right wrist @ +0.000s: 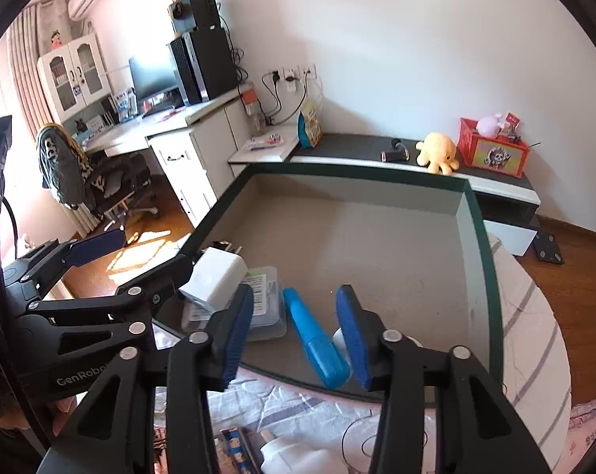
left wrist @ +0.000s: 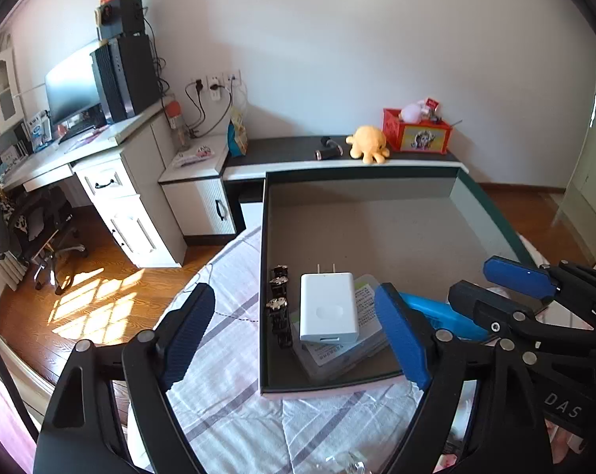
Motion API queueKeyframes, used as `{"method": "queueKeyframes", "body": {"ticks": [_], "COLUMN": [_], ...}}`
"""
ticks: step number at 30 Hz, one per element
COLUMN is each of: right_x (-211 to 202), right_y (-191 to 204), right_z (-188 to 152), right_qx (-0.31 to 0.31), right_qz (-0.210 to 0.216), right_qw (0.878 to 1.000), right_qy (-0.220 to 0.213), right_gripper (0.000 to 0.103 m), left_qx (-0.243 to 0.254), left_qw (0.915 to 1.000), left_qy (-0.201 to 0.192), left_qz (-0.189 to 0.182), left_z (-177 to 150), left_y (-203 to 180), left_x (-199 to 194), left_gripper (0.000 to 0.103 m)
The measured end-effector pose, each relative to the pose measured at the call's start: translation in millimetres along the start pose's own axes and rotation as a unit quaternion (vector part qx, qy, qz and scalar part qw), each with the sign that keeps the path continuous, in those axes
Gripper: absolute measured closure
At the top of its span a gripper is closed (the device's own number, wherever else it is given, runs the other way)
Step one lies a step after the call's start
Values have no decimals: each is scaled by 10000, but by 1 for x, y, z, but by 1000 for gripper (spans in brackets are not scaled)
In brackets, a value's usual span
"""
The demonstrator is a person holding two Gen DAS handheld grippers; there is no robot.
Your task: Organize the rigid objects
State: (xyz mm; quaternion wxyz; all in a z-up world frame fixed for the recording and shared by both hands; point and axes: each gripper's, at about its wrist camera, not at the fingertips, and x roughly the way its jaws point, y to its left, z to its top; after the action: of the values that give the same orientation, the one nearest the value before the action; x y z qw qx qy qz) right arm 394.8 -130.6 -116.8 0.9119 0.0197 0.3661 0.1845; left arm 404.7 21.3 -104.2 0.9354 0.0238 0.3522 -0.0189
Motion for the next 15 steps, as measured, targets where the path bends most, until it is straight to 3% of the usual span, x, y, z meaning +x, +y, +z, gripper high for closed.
{"method": "queueKeyframes", "body": {"ticks": [3, 4, 8, 12, 15], "right_x": [-45, -62, -125, -180, -216], "right_y": [16, 23, 45, 63, 73], "right_z": [-10, -15, -39, -67, -87], "right_qx": [-65, -128, -207, -280, -330], "right_qz": [-194, -258, -413, -828, -1000], "right_qw": [9987, 9974, 9914, 9816, 9746], "right_qy": [-466, -664, -1224, -1697, -1976], "right_gripper": [19, 19, 13, 0, 0], "left_qx": [-129, -182, -221, -191, -178], "left_qw": [9991, 9983, 9934, 9883, 9842], "left_qy": [-401, -547, -1122, -1512, -1754], "left_qz": [26, 20, 9, 108, 169], "left_z": [-10, -15, -40, -71, -94], "left_y": [4, 5, 2, -6, -14], "left_x": [-48, -65, -134, -193, -230], "left_gripper": [5, 0, 0, 0, 0]}}
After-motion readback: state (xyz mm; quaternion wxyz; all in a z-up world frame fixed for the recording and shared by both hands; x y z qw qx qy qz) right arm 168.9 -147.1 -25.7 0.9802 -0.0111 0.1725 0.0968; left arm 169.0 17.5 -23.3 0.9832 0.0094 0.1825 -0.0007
